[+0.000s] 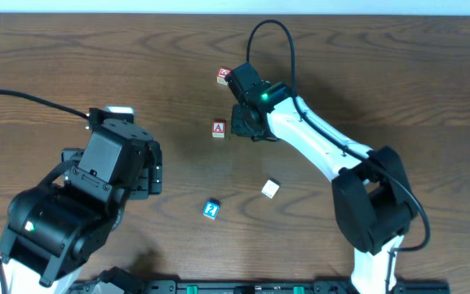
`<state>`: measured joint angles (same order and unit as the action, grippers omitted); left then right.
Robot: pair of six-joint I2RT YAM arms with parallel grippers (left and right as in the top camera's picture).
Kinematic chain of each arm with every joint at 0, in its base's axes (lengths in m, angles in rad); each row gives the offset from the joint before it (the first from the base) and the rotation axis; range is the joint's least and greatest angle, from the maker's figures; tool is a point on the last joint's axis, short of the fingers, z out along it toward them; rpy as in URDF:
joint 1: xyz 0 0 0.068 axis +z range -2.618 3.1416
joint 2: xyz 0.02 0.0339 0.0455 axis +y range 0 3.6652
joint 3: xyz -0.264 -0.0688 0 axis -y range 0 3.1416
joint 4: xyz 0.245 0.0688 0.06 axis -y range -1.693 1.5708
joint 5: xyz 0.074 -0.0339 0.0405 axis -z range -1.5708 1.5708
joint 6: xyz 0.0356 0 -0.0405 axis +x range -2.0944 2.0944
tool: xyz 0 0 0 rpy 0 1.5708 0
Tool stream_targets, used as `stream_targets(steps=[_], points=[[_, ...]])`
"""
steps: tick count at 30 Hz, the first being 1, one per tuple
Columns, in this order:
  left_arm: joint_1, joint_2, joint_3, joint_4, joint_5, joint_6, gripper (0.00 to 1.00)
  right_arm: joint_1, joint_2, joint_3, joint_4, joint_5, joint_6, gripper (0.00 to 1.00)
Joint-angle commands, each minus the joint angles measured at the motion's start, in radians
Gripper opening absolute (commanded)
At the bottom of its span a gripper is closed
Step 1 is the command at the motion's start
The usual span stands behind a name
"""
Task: Spell out Ai2
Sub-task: 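Lift the I block with the right gripper and carry it left, then lower the I block beside the A block and open the right gripper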
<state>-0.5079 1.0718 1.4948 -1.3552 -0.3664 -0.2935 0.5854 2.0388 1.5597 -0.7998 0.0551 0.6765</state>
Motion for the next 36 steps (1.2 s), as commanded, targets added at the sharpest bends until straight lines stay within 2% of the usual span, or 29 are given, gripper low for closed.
stream_targets(steps=[1,36], points=[[-0.005,0.000,0.015,0.003,-0.028,0.010,0.95,-0.011,0.023,0.032,0.000,0.000,-0.009,0.21],[-0.005,0.000,0.015,0.013,-0.037,0.010,0.96,-0.014,0.107,0.032,0.113,-0.027,-0.045,0.21]])
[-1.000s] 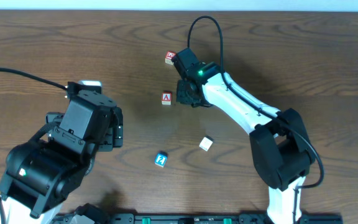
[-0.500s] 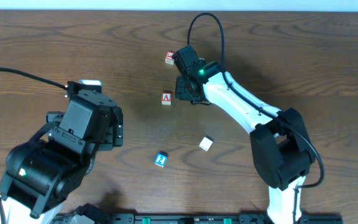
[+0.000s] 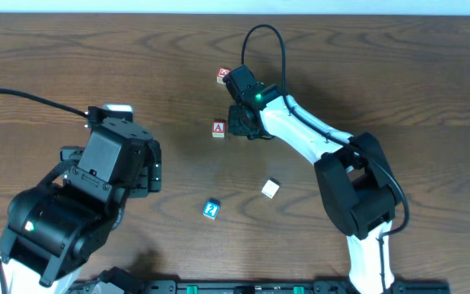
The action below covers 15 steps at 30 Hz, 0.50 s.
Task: Spell out Ai2
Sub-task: 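Lower the I block beside the A block and open the right gripper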
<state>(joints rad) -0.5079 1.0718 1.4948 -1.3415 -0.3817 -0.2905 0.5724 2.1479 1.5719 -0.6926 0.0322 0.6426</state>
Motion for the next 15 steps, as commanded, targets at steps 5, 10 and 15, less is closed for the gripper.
stream_targets(steps=[5,10,15], points=[[-0.005,0.000,0.015,0.000,-0.022,0.018,0.95,-0.002,-0.002,0.019,0.008,-0.003,-0.013,0.21],[-0.005,0.000,0.015,0.000,-0.022,0.018,0.95,-0.002,0.002,0.019,0.023,-0.002,-0.030,0.22],[-0.005,0.000,0.015,0.000,-0.022,0.018,0.95,-0.002,0.016,0.019,0.024,-0.003,-0.030,0.23]])
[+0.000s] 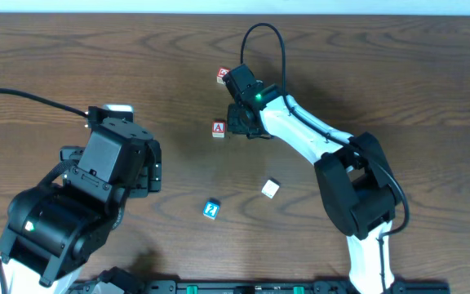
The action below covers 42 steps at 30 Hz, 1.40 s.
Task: Spell out Ai2
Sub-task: 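Lower the I block beside the A block and open the right gripper, then retract the right arm and move the left gripper over the A and I blocks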
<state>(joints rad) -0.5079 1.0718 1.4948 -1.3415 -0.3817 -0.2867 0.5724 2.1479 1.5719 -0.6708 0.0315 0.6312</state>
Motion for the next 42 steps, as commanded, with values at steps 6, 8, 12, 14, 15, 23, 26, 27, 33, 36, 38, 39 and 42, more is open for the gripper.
stream_targets(steps=[6,8,12,14,15,23,26,27,33,36,38,39,42], points=[[-0.005,0.000,0.015,-0.001,-0.022,0.014,0.95,-0.002,0.031,0.019,0.002,0.017,-0.025,0.26],[-0.005,0.000,0.015,-0.001,-0.022,0.015,0.95,-0.002,0.031,0.019,0.006,0.021,-0.038,0.28],[-0.005,0.000,0.015,-0.001,-0.022,0.014,0.95,-0.002,0.031,0.019,0.000,0.024,-0.045,0.36],[-0.005,0.000,0.015,-0.001,-0.022,0.014,0.95,-0.002,0.031,0.019,0.002,0.024,-0.045,0.41],[-0.005,0.000,0.015,-0.001,-0.022,0.014,0.95,-0.002,0.031,0.019,0.002,0.024,-0.045,0.44],[-0.005,0.000,0.015,-0.001,-0.022,0.014,0.95,-0.003,0.029,0.039,0.009,0.024,-0.045,0.46],[-0.005,0.000,0.015,-0.001,-0.022,0.015,0.95,-0.003,0.029,0.071,0.003,0.026,-0.046,0.46],[-0.005,0.000,0.015,-0.001,-0.022,0.015,0.95,-0.003,0.029,0.088,-0.004,0.036,-0.046,0.46],[-0.005,0.000,0.015,-0.001,-0.021,0.014,0.95,-0.003,0.029,0.254,-0.127,0.127,-0.091,0.47],[-0.005,0.000,0.015,0.000,-0.017,0.018,0.95,-0.003,0.029,0.361,-0.203,0.158,-0.115,0.48],[-0.005,0.001,0.015,0.005,-0.010,0.022,0.95,-0.003,0.029,0.425,-0.254,0.195,-0.133,0.49],[-0.005,0.001,0.015,0.010,0.002,0.021,0.96,-0.003,0.029,0.462,-0.289,0.227,-0.140,0.50],[-0.005,0.002,0.015,0.029,0.043,0.017,0.95,-0.006,0.029,0.575,-0.410,0.356,-0.143,0.50]])
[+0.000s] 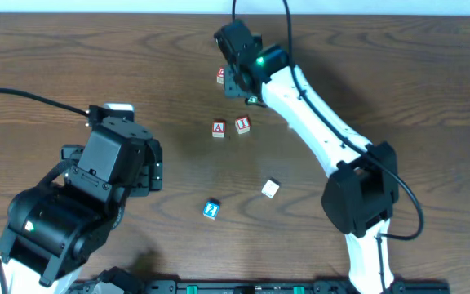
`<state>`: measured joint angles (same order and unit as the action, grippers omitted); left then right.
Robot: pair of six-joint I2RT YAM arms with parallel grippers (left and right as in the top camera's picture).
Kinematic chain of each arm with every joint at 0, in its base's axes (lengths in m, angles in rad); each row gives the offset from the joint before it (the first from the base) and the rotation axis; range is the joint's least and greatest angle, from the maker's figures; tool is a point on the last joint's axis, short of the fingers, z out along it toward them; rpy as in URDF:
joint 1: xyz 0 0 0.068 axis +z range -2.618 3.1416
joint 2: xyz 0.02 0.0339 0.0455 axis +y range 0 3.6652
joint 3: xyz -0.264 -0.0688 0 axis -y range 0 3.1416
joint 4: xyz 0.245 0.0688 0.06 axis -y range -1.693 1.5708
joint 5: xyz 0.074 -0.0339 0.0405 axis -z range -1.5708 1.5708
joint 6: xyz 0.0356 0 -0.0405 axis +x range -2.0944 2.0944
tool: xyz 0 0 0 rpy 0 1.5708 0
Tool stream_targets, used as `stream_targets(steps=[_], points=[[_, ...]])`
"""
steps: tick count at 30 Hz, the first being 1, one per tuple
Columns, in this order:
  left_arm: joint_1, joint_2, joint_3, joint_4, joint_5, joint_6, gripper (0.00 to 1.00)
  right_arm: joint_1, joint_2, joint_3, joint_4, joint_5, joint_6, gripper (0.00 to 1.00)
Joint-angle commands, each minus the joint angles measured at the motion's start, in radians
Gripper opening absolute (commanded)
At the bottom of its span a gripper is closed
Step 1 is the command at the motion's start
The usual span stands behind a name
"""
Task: Spell out Ai2
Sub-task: 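Retract the right arm and move the left gripper over the A and I blocks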
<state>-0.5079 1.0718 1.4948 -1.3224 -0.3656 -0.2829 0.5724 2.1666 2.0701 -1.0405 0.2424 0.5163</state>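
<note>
A red-lettered A block (219,128) lies mid-table, and a red-lettered I block (242,125) sits just right of it, nearly touching. The blue "2" block (211,209) lies nearer the front. My right gripper (237,85) hangs farther back, above and right of another red-lettered block (221,75), open with nothing in it and well apart from the I block. On the left, my left gripper (155,173) is folded back on its arm. Its fingers are too hidden to read.
A plain white block (270,189) lies right of the blue one. The left arm's bulky body (80,204) fills the front left of the brown table (398,82). The right arm's white link (317,122) slants over the table's right half.
The right gripper was down just right of the A block. It now stands farther back by the far red block, and the I block lies uncovered beside the A. The left arm is unchanged.
At all three earlier moments the right gripper stood low against the right side of the A block, covering that spot, with no I block showing. Now the gripper has withdrawn to the back and the I block rests right of the A. The left arm stayed still.
</note>
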Motion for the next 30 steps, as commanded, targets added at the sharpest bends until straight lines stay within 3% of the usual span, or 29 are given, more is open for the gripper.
stream_targets(steps=[1,4,8,12,17,26,30], points=[[-0.005,0.002,0.015,0.016,0.031,0.014,0.95,-0.010,0.008,0.113,-0.084,0.182,-0.028,0.50],[-0.005,0.010,0.014,0.022,0.032,0.005,0.95,-0.026,-0.010,0.191,-0.194,0.233,-0.020,0.54],[-0.002,0.053,0.009,0.022,-0.039,-0.151,0.95,-0.080,-0.080,0.233,-0.294,0.232,0.031,0.68],[-0.002,0.114,-0.029,0.071,-0.113,-0.233,0.95,-0.151,-0.167,0.233,-0.377,0.170,0.037,0.98],[-0.002,0.216,-0.166,0.260,-0.035,-0.130,0.95,-0.214,-0.259,0.233,-0.481,0.158,0.055,0.99],[-0.002,0.499,-0.204,0.417,0.188,-0.103,0.96,-0.278,-0.392,0.233,-0.619,0.173,0.051,0.99],[-0.002,0.592,-0.204,0.482,0.360,0.042,0.95,-0.307,-0.444,0.230,-0.658,0.171,0.029,0.99]])
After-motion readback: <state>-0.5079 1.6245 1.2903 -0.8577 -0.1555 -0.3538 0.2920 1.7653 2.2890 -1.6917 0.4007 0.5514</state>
